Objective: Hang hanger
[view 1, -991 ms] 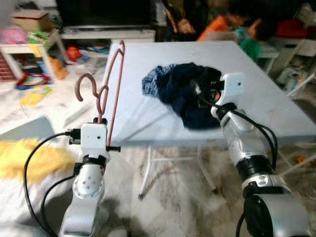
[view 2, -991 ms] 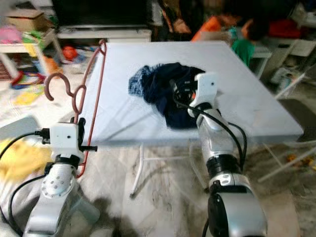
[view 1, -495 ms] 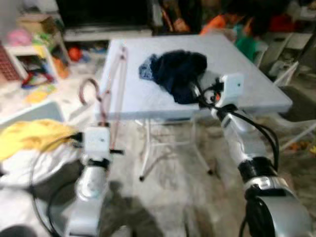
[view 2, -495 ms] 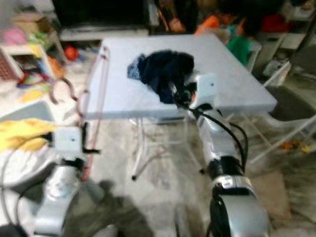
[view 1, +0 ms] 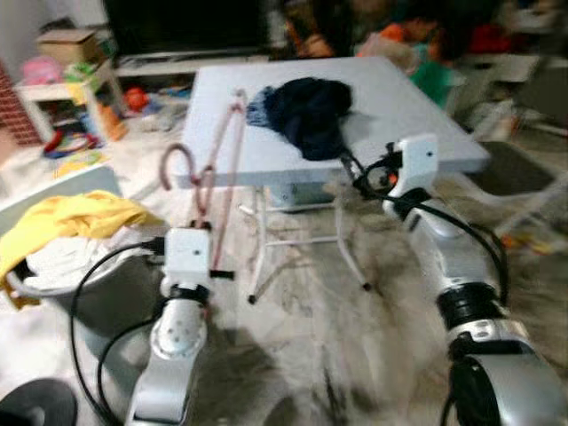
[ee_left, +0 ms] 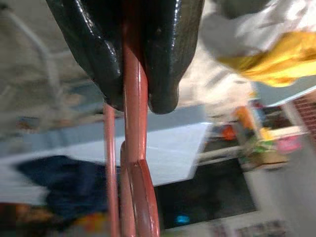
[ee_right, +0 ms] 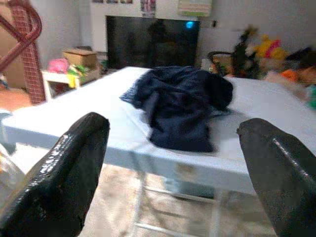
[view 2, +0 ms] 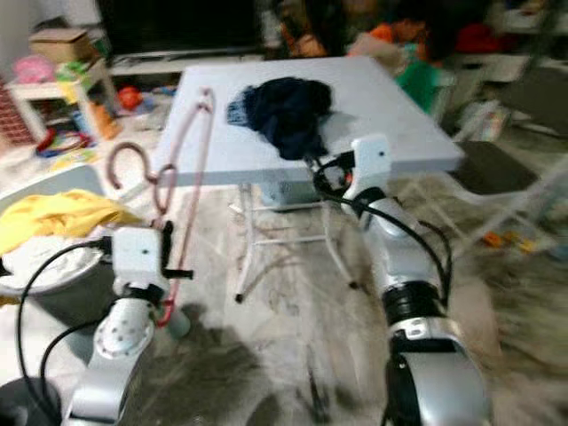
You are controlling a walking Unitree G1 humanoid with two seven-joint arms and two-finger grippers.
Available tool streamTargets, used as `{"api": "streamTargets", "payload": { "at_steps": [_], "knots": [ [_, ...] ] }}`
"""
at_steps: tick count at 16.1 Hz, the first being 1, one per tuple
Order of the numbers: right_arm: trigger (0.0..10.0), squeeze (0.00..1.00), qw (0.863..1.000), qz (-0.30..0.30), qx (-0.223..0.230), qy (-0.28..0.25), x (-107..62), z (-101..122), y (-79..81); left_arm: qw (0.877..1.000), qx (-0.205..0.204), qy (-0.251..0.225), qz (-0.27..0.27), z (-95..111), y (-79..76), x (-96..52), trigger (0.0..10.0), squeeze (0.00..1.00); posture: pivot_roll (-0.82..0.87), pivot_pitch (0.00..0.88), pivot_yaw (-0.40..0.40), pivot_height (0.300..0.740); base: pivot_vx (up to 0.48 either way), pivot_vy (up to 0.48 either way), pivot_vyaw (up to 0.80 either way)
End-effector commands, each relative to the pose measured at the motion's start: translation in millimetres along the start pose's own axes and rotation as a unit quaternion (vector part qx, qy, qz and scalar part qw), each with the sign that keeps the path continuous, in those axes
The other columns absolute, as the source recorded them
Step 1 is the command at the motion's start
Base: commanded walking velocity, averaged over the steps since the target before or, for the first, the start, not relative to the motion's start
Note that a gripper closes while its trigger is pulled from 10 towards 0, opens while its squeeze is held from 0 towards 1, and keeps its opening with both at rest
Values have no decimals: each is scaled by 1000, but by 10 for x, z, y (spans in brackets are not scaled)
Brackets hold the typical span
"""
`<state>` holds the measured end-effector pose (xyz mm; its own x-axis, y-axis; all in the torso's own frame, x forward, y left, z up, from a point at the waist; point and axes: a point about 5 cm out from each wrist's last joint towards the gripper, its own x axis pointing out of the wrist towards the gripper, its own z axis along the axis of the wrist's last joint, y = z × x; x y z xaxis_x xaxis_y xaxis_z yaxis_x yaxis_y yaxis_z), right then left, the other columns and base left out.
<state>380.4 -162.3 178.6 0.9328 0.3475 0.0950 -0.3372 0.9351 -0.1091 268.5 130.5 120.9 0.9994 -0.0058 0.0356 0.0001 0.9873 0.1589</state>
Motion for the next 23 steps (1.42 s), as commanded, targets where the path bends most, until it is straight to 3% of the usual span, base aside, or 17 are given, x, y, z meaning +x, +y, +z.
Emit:
{"api": "streamTargets", "payload": {
  "at_steps": [1,2,5,6,8,9,10,12,15,16,17,18,19,20,23],
  "knots": [
    [10000,0,998,44,-42,1,39,37,93,999,-1,31,-24,-84,33,4,10000,0,-9,0,-8,740,0,0,0],
    [10000,0,993,82,-80,9,1,3,101,995,3,62,-78,-168,17,-6,10000,0,-9,0,-9,740,0,0,0],
    [10000,0,976,176,-127,34,-101,-57,99,975,13,96,-200,-272,-33,-68,10000,0,-11,0,-4,740,0,0,0],
    [10000,0,963,221,-148,47,-161,-79,76,959,32,96,-266,-271,-71,-119,10000,0,-10,0,-3,740,0,0,0],
    [10000,0,938,286,-184,69,-250,-109,40,932,58,101,-343,-283,-95,-187,10000,0,-13,0,1,740,0,0,0],
    [10000,0,911,340,-218,89,-318,-123,17,912,64,101,-393,-278,-102,-220,10000,0,-18,0,4,740,0,0,0],
    [10000,0,889,379,-232,106,-370,-134,14,900,73,103,-417,-281,-111,-227,10000,0,-21,0,5,740,0,0,0],
    [10000,0,846,456,-236,147,-476,-157,9,872,104,108,-465,-313,-121,-233,10000,0,-26,0,8,740,0,0,0],
    [10000,0,795,519,-250,190,-567,-202,-6,850,122,96,-503,-301,-164,-229,10000,0,-35,0,14,740,0,0,0],
    [10000,0,789,527,-250,194,-571,-204,1,848,125,94,-507,-300,-175,-228,10000,0,-37,0,15,740,0,0,0],
    [10000,0,766,554,-245,216,-596,-235,21,839,142,88,-518,-306,-220,-212,10000,0,-43,0,17,740,0,0,0],
    [10000,0,762,557,-247,219,-600,-240,22,838,144,86,-519,-305,-225,-208,10000,0,-43,0,17,740,0,0,0],
    [2314,0,747,567,-248,242,-617,-274,15,835,142,83,-525,-303,-247,-205,10000,0,-43,0,17,740,0,0,0],
    [0,0,730,583,-243,261,-644,-286,7,832,147,80,-529,-304,-263,-196,10000,0,-48,0,20,740,0,0,0],
    [0,0,697,600,-251,301,-666,-294,-24,824,164,75,-537,-329,-275,-185,10000,0,-48,0,20,740,0,0,0]
  ]
}}
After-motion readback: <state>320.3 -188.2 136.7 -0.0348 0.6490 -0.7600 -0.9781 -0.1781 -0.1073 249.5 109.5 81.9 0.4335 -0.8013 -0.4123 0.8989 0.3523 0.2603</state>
